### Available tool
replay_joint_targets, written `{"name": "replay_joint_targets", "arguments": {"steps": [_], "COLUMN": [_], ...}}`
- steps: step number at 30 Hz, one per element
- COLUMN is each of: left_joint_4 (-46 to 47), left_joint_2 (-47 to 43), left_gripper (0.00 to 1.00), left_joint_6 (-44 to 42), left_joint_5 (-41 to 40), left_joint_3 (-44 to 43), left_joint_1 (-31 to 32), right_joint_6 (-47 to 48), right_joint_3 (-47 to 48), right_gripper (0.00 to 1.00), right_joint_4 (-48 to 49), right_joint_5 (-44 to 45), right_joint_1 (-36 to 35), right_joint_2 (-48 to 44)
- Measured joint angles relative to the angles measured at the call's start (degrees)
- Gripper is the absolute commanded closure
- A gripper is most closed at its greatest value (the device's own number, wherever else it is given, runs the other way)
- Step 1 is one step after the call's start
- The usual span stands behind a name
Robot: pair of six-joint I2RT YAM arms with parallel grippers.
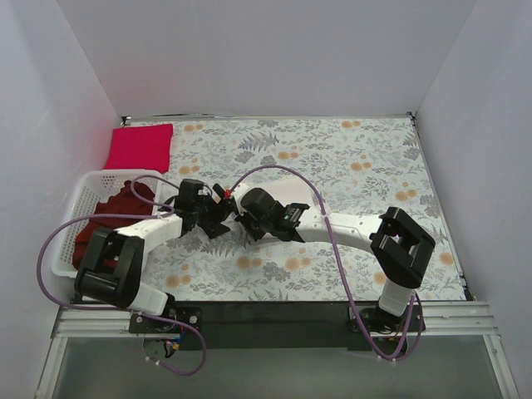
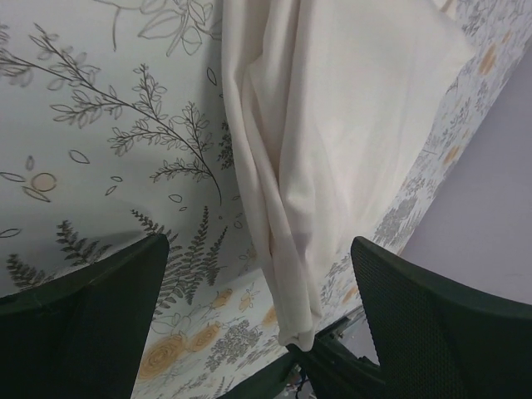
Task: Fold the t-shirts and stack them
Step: Neatly place the folded tshirt to the corner
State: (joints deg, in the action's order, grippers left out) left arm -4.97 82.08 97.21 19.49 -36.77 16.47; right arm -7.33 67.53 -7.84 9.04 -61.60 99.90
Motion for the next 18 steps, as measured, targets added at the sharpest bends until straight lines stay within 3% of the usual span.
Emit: {"name": "replay_joint_targets", "arguments": {"steps": [5, 16, 18], "left_joint_4": [3.15, 13.62, 14.60], "left_joint_2": [3.85, 8.15, 8.85], "left_gripper": [0.16, 0.42, 0.54], "left_joint_6": [3.82, 8.26, 8.55], "left_joint_5": [-1.44, -3.39, -3.41], "left_joint_3": [0.39, 1.90, 1.90], "left_joint_1": [2.84, 4.17, 4.55], "right_joint_6": [-0.28, -1.66, -1.73], "right_joint_3": [-0.33, -2.03, -2.19], "right_gripper": [0.99, 0.99, 0.99], "right_joint_4": [0.85, 3.26, 3.50], "right_joint_5": [-0.70, -3.13, -3.26], "right_joint_1": [0.09, 0.11, 0.11], "right_joint_2": [0.00, 0.00, 0.00]}}
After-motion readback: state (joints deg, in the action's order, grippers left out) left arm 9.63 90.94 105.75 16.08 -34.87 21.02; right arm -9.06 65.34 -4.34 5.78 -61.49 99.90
